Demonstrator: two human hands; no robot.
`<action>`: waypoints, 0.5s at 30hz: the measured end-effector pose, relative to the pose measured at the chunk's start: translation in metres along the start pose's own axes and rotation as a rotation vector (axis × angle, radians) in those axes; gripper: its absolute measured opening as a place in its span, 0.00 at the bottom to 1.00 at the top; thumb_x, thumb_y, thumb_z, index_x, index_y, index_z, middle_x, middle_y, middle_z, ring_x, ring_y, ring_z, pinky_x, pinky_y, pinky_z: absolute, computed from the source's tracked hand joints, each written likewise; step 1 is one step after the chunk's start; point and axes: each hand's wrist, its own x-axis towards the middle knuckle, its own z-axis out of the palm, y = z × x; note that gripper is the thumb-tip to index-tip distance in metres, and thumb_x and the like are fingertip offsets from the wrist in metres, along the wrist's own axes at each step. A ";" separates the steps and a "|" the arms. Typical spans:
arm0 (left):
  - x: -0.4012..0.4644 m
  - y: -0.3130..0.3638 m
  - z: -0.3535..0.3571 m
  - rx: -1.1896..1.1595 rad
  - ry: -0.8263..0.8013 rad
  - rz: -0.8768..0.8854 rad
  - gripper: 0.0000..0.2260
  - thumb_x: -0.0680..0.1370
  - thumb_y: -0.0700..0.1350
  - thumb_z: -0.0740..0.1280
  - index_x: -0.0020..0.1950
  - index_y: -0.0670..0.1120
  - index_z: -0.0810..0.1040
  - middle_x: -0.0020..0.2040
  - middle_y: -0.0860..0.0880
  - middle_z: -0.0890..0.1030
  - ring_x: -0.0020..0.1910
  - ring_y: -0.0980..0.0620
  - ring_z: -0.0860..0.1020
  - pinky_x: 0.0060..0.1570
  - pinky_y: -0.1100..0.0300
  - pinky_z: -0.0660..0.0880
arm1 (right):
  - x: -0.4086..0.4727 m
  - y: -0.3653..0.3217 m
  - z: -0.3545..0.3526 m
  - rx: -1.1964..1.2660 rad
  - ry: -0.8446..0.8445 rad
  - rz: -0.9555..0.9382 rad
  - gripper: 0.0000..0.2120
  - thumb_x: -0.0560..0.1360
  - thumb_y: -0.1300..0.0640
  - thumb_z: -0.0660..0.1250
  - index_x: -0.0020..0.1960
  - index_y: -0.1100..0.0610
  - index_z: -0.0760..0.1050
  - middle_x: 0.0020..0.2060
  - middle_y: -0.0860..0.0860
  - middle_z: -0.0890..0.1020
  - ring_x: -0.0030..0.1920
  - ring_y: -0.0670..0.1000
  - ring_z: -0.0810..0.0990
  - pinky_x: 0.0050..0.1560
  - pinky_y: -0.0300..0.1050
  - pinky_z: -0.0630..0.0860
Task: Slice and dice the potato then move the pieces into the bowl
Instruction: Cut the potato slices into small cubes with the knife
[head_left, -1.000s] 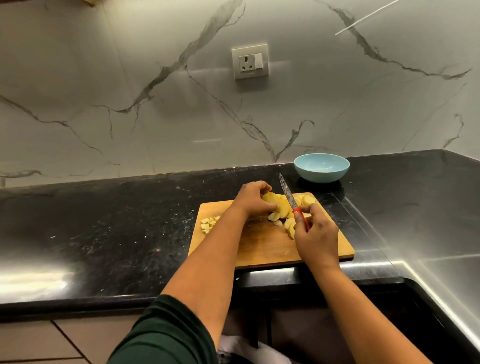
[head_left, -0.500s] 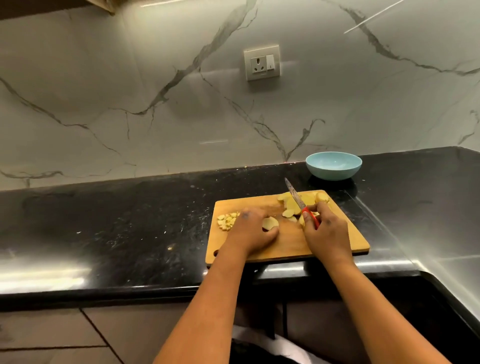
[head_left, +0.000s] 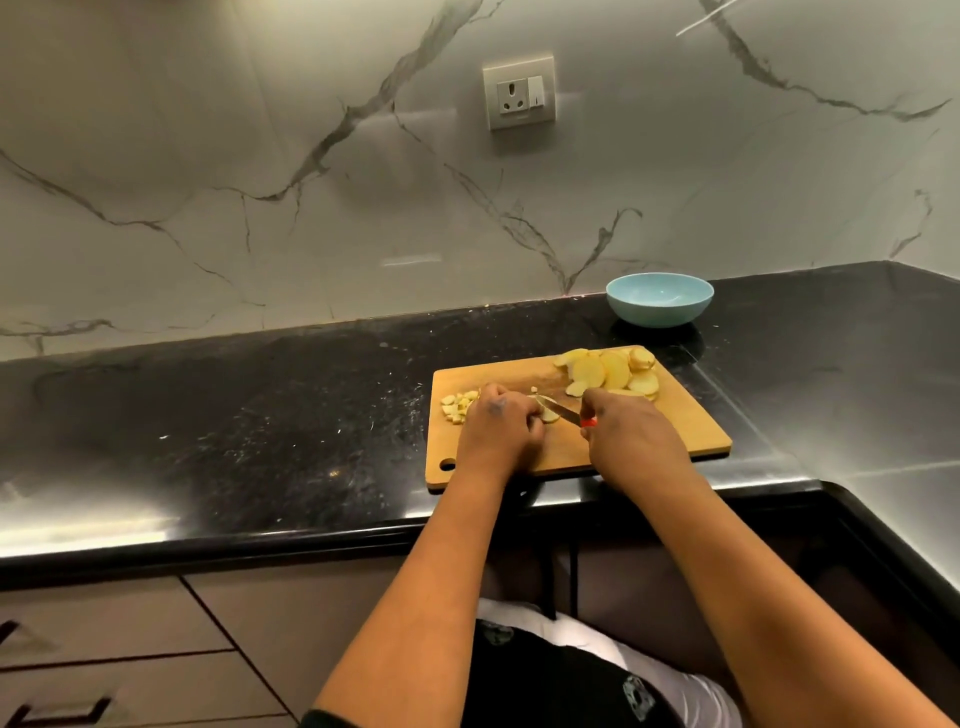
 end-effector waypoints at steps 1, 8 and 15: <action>0.000 0.000 0.000 0.002 -0.005 -0.006 0.13 0.76 0.45 0.63 0.55 0.49 0.83 0.54 0.44 0.78 0.56 0.45 0.75 0.59 0.52 0.72 | 0.000 -0.001 0.000 -0.017 0.004 0.002 0.09 0.79 0.59 0.62 0.57 0.51 0.74 0.47 0.53 0.78 0.44 0.52 0.75 0.43 0.45 0.74; 0.002 -0.003 0.003 -0.005 0.004 0.001 0.13 0.77 0.45 0.62 0.56 0.49 0.83 0.54 0.45 0.80 0.57 0.47 0.74 0.58 0.52 0.73 | 0.015 -0.011 -0.011 -0.071 -0.031 -0.007 0.11 0.78 0.62 0.63 0.59 0.51 0.75 0.49 0.53 0.78 0.44 0.51 0.74 0.42 0.44 0.75; 0.003 -0.003 0.003 0.035 0.031 0.053 0.13 0.78 0.43 0.61 0.57 0.47 0.83 0.55 0.50 0.83 0.56 0.48 0.71 0.56 0.54 0.71 | 0.029 -0.031 -0.045 -0.229 -0.186 -0.007 0.17 0.70 0.68 0.71 0.58 0.58 0.76 0.39 0.53 0.73 0.42 0.53 0.75 0.43 0.47 0.75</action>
